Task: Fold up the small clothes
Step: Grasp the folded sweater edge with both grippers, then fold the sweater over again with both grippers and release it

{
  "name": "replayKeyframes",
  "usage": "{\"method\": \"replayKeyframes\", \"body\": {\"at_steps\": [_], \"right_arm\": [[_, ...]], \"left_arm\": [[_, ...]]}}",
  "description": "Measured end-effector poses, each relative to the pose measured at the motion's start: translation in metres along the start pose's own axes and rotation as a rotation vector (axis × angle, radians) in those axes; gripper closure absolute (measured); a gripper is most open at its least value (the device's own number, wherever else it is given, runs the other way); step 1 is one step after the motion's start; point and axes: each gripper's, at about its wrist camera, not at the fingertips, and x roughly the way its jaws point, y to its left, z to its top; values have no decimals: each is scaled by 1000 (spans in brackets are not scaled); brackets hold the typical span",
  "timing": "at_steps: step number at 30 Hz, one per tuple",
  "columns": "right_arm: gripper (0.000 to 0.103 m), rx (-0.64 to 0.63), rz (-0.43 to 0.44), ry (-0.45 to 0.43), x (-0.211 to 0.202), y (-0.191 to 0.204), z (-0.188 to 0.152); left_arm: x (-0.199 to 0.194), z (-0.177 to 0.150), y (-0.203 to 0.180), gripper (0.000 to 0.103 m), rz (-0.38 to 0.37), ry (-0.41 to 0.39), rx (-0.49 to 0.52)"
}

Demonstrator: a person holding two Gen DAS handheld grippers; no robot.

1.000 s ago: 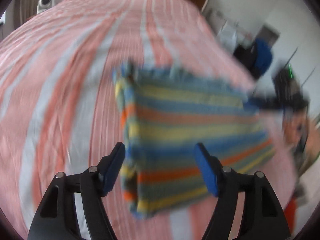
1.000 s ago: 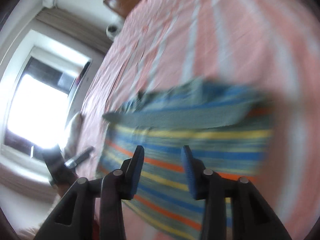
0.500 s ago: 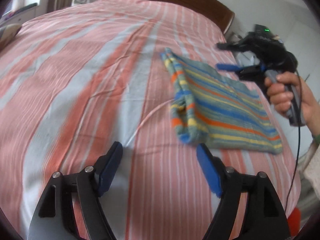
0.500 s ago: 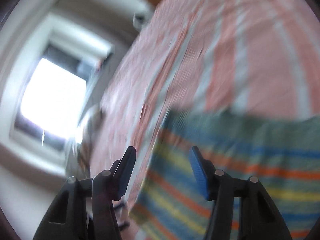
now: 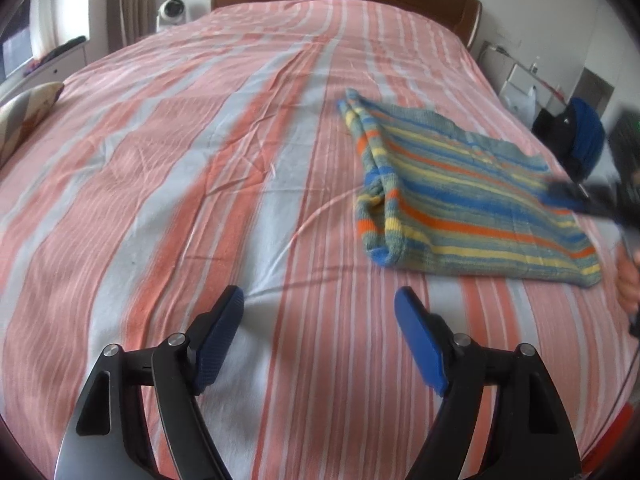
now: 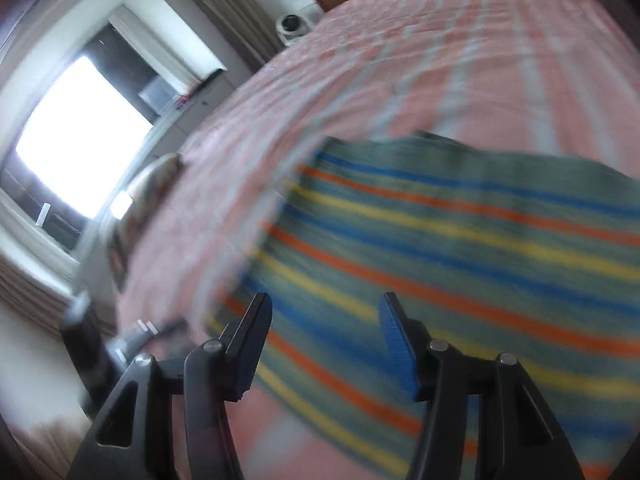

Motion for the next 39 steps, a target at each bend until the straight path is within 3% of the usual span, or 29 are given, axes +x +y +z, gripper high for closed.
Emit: {"method": "replayKeyframes", "body": {"at_steps": [8,13,19,22,25,26,28,29,30,33,36,39], "right_arm": [[47,157,-164,-18,-76,-92,-79],[47,223,-183,-87,-119,-130,-100],[38,259,-186,-203,-154,-175,-79],[38,268,-126,-182,-146,-198,-57],[38,313,-50,-143,-126,-222,-30],[38,325,-36,-133,-119,-229,-20],[38,341,0,-102,-103,-242,1],[38,355,8,-91,-96,-248,8],[41,379,22,-79,-89,-255,15],[95,413,42,-62,-69,-266,31],[95,382,36,-113,-70,-246,46],[95,289,88,-176,-83,-191,70]], "left_arm": [[-10,-1,-20,23,53,6,42],[-19,0,-75,23,55,-21,174],[8,-8,-217,23,-166,-9,466],[34,-14,-290,23,-272,-2,607],[69,-22,-342,24,-268,47,720],[77,-25,-354,27,-249,32,756],[80,-24,-363,49,-259,10,780],[81,-21,-364,85,-257,9,775],[84,-17,-363,98,-227,2,751],[73,5,-332,99,-313,-2,592],[43,30,-276,99,-366,-34,393],[14,47,-202,99,-359,-62,225]]}}
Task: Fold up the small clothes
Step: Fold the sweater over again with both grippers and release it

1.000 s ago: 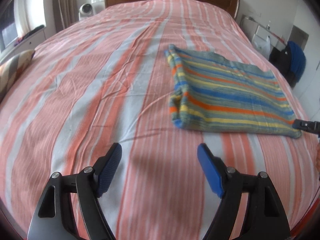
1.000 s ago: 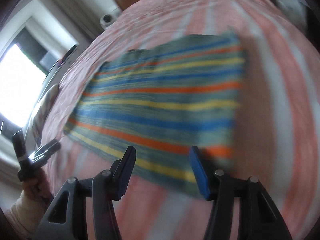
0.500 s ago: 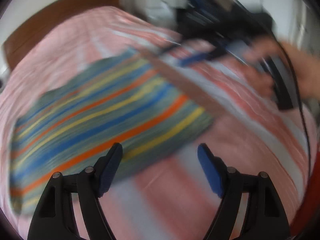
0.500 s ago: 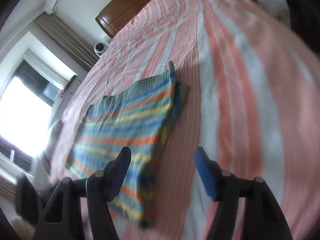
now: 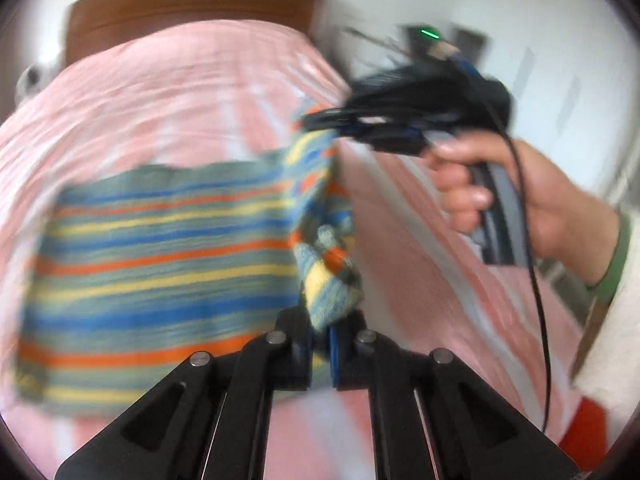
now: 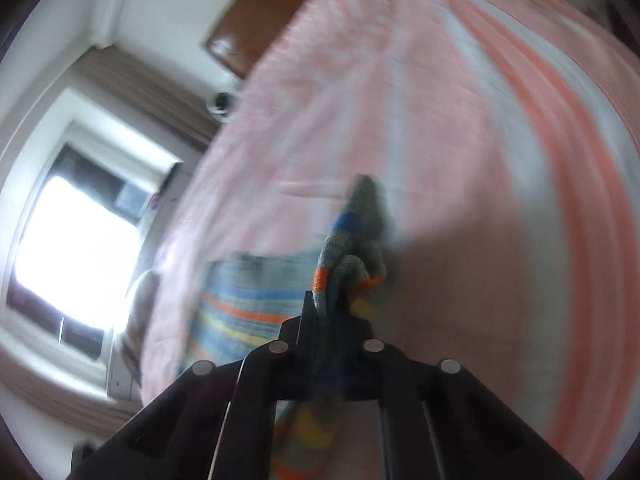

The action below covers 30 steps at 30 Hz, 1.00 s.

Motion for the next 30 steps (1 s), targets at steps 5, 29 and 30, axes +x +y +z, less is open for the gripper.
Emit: {"method": "replayKeyframes", "body": {"at_steps": [5,29,30], "right_arm": [[95,-106,116,46,57,110,3],[71,-453,-179,329,90,147,-169],[68,-439,-178,305,80,147,-168]], "left_arm": [[-55,-18,95,99,116,-25,-180],[-81,-39,209,31,405,114,-365],[-85,-32,216,24,382,85,-366]]}}
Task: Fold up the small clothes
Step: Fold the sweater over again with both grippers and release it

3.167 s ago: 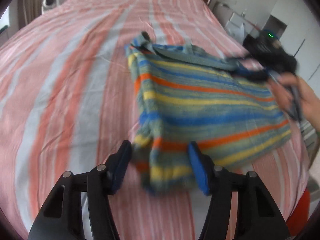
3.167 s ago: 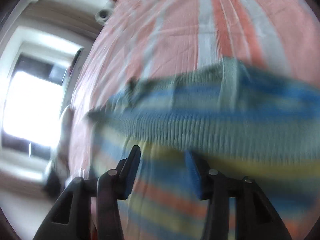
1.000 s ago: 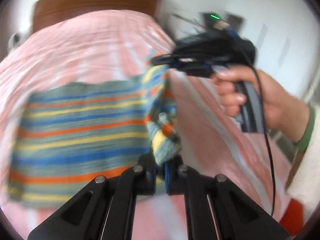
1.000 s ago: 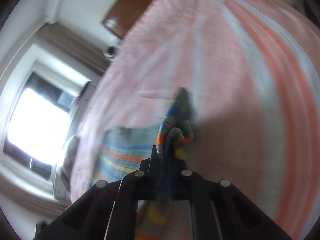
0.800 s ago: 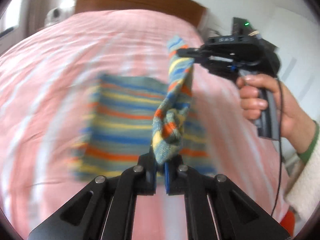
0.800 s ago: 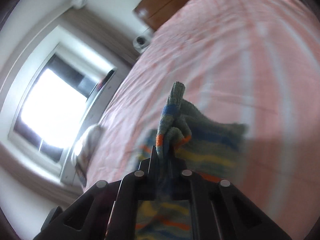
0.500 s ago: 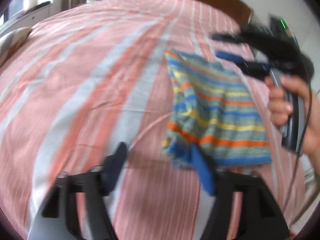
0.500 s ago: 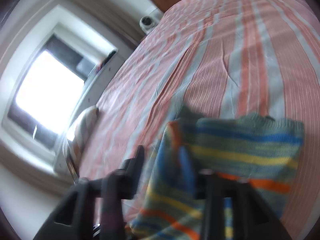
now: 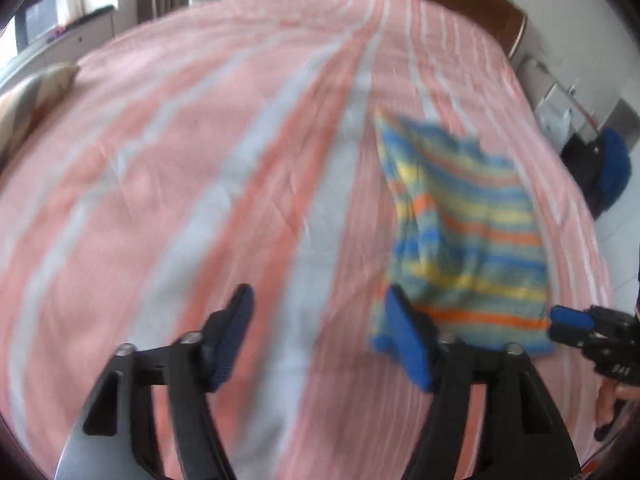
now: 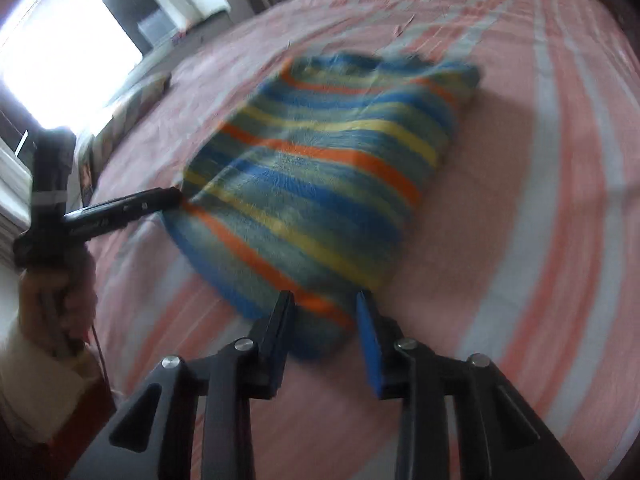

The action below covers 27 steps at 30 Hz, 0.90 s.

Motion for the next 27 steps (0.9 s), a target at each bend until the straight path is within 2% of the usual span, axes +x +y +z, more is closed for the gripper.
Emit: {"method": "replayKeyframes", "body": {"at_steps": [1,2,3,5,6,9,10,11,12,13,14,16,17,19,23,25,27], "right_arm": [[50,24,2,-36,-12,-4,0],[37,53,13,-92,-25,-11,4],[20,77,16,-139,-33,-16,6],[20,144,17,-221,-41,-34,22],[20,170,25,-228,-38,-41,31],[20,287,74,-201,-2,-67,56],[21,319,94,-198,12,-72,61],[24,347,127,-190,25,-76,66],[39,373,180,-173,41,-71,73],[59,379,207,-158,51,-69,76],[65,358,161,-140,62,-58,81],[75,236,-26,-148,66,-26,88],[76,164,-119,-168,62,-6,89],[78,64,-209,-234,46,24,88],[78,24,-188,-360,3,53,88],[78,32,-168,-405,-13,60,93],[77,54,-157,-430,-16,62,101]], "left_arm": [[-2,8,4,21,-51,-12,-6],[1,19,5,16,-110,-9,-12],[9,31,1,11,-180,12,-11],[36,46,-10,6,-249,100,24],[61,54,-20,7,-242,166,63],[95,61,-34,9,-181,213,113],[101,64,-41,9,-177,208,134],[104,66,-46,17,-177,206,151],[106,66,-55,51,-183,209,190],[105,64,-60,76,-193,220,213],[110,67,-66,89,-207,242,223],[100,68,-73,92,-166,196,238],[93,68,-74,92,-161,177,238],[69,72,-73,92,-177,122,220],[20,87,-75,92,-177,12,253],[9,98,-70,90,-184,-10,247],[19,100,-63,66,-158,25,233]]}}
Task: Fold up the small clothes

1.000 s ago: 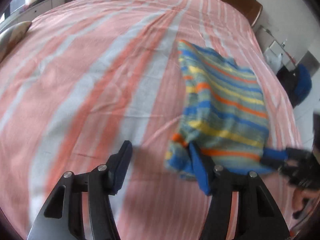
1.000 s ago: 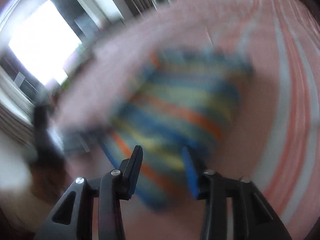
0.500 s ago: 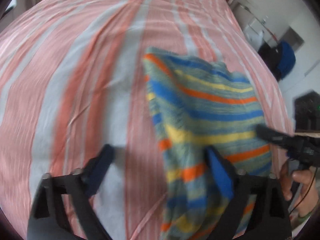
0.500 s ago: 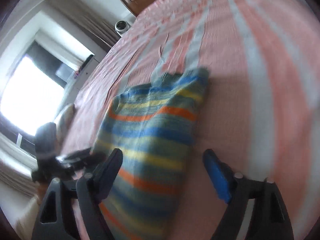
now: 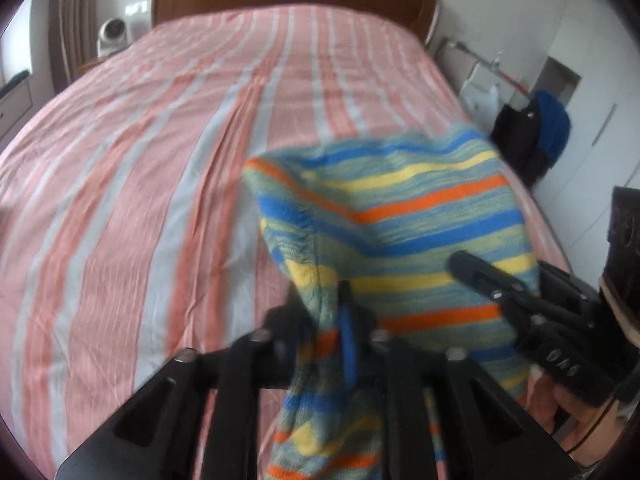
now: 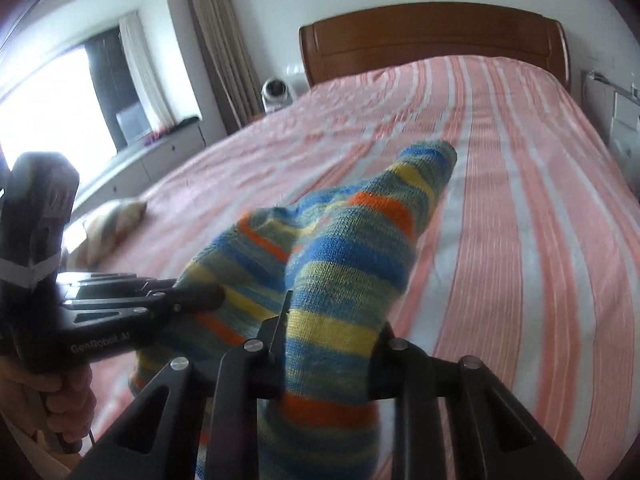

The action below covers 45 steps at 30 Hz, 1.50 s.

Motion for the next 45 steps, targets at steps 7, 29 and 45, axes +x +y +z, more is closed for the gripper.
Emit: {"method": "replayKeyframes", "body": {"at_steps": [7,29,45], "right_arm": [[18,199,-183,189,13,-80,-50],[0,-77,-292,91,-219,45,-122],[0,-171,-354,93,-239,72,-136]], "left_arm": [[-3,-63,13,35,296,3,46],[-172,-165,-100,0,456,-209,10],[-182,-186,-114,0,468,-204,51]]}}
